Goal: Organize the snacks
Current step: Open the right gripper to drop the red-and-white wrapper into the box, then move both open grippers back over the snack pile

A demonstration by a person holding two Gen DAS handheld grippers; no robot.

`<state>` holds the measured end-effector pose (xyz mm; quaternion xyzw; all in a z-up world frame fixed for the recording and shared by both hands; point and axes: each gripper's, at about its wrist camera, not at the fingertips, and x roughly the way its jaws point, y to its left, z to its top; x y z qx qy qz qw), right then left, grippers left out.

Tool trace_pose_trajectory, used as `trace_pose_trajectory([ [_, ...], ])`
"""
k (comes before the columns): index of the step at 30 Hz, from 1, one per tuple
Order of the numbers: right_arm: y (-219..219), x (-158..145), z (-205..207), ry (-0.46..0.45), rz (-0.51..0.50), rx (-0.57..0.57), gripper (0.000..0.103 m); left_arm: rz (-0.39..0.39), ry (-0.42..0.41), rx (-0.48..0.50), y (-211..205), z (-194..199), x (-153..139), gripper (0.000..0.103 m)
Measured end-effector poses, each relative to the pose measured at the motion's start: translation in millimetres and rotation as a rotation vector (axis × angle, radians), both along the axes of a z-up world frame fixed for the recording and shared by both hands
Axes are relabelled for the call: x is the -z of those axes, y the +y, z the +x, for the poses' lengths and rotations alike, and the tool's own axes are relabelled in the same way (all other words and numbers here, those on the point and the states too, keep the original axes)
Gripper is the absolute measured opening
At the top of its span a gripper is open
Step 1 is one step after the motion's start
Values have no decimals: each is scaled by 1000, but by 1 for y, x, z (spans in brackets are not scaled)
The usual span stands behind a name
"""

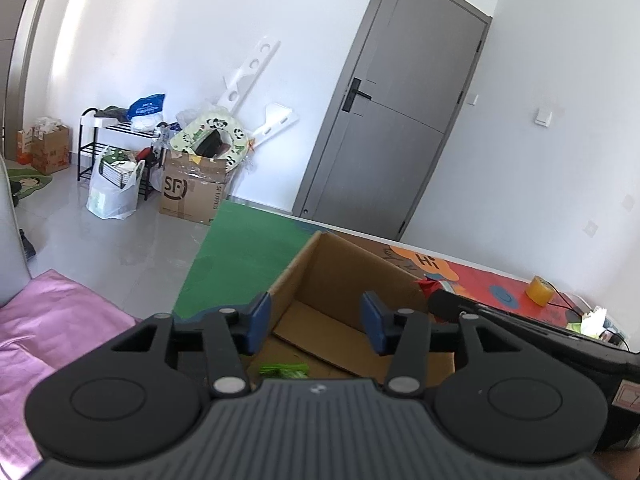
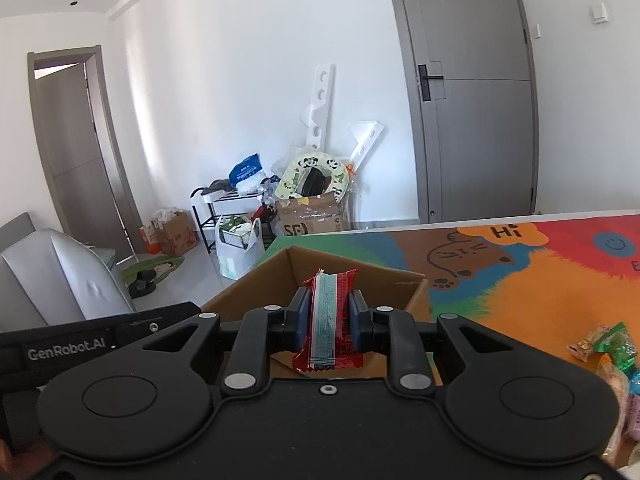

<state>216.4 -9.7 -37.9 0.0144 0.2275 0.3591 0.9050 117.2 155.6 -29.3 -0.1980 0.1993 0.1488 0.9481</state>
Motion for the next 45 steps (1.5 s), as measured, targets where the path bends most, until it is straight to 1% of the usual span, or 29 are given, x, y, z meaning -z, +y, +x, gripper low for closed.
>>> trace_pose_trajectory([
  [2,4,-1,-3,2,-10,-18,23,-2,3,-8,2,-2,0,50],
  [3,4,-1,-5,-4,-15,-15,26,-3,4,-10,2,-2,0,50],
  [4,5,-2,-6,-11,-20,-8,34,-4,5,-12,3,-3,0,50],
  [5,5,-3,-8,-21,-23,-3,38,-3,5,-14,3,-3,0,51],
  [6,4,-4,-9,-28,-24,-6,40,-4,3,-17,4,-4,-1,51],
  [10,0,-9,-12,-37,-24,0,42,-6,-2,-27,0,-5,-2,56],
  [14,-8,-10,-10,-34,-19,16,43,3,-7,-17,-4,-6,-4,58],
  [17,-15,-11,-10,-36,-20,32,44,7,-10,-15,-8,-6,-6,63],
  [19,-20,-11,-11,-42,-20,43,46,10,-12,-13,-11,-7,-7,65],
  [25,-38,-12,-13,-48,-17,72,51,22,-11,13,-26,-6,-10,68],
  [29,-56,-12,-14,-48,-11,102,52,28,-17,36,-39,-5,-12,71],
  [32,-72,-11,-13,-48,-9,130,56,34,-20,58,-51,-3,-13,74],
  [35,-92,-10,-14,-39,-2,164,62,36,-22,85,-64,-2,-14,78],
  [37,-107,-8,-14,-30,6,187,72,45,-25,104,-74,-1,-14,86],
  [38,-115,-7,-14,-26,11,203,76,50,-26,110,-80,0,-14,88],
  [40,-132,-5,-15,-19,21,228,88,59,-30,124,-89,0,-13,92],
  [42,-147,-3,-15,-8,30,253,93,65,-27,143,-98,2,-13,93],
  [45,-168,0,-16,5,32,291,96,71,-23,167,-110,5,-12,94],
])
